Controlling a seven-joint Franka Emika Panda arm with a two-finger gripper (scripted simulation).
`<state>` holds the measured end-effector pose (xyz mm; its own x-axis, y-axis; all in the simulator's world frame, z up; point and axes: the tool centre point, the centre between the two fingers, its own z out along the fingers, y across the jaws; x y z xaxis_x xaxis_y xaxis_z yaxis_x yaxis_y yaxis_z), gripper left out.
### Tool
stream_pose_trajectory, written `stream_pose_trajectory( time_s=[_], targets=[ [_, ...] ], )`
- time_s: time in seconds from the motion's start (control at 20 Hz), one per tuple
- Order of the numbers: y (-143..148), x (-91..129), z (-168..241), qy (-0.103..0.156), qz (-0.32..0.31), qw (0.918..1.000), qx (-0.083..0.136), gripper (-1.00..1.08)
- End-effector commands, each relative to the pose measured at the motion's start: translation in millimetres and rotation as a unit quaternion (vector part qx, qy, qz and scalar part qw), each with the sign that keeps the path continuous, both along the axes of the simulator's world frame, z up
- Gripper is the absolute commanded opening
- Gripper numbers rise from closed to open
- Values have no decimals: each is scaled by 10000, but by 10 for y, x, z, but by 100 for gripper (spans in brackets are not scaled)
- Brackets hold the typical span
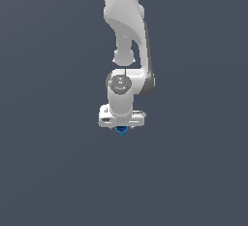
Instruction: Pick up the object and move it to a goal position.
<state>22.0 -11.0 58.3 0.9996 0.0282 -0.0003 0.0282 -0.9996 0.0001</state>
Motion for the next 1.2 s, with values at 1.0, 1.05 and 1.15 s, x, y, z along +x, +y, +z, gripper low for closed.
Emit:
stream_pose_trajectory(
  time_s=[1.0,1.05,1.15],
  targets=[
    [-46,5,-129,-1,4,10000,0,-100],
    [-72,3,-102,-1,4,10000,0,-100],
    [-143,-3,-30,-1,4,10000,0,-100]
  ],
)
